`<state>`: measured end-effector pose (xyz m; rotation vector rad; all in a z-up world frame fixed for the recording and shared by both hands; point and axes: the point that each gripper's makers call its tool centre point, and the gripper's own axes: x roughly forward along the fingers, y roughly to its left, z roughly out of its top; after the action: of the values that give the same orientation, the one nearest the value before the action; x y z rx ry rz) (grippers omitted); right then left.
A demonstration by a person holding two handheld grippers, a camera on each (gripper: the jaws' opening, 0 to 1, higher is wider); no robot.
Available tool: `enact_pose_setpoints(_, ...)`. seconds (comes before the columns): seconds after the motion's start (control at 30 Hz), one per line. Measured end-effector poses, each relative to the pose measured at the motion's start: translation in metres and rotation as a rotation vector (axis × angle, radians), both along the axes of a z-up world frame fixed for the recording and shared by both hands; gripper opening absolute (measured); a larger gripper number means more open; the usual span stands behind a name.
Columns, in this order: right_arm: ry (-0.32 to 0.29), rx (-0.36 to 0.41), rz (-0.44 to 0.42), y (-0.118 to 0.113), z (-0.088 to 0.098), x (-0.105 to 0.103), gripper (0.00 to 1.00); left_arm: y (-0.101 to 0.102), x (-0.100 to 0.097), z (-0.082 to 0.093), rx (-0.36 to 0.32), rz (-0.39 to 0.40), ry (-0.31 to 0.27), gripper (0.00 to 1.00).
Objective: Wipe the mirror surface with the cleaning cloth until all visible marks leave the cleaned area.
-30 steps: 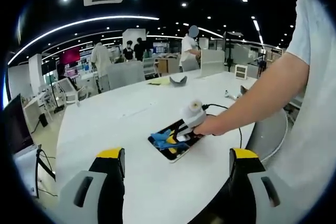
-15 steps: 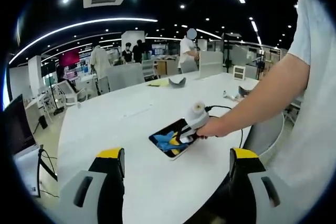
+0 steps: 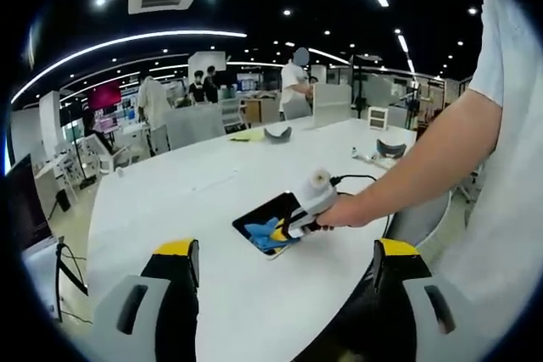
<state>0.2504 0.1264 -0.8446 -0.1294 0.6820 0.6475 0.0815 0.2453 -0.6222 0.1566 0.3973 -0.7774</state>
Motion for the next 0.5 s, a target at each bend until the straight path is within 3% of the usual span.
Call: enact_pose_setpoints(0.5, -0.001, 0.008, -0.003, 0.002, 0.0, -0.011, 0.01, -0.003, -0.008, 0.002, -0.01, -0.01, 0.002, 0.94)
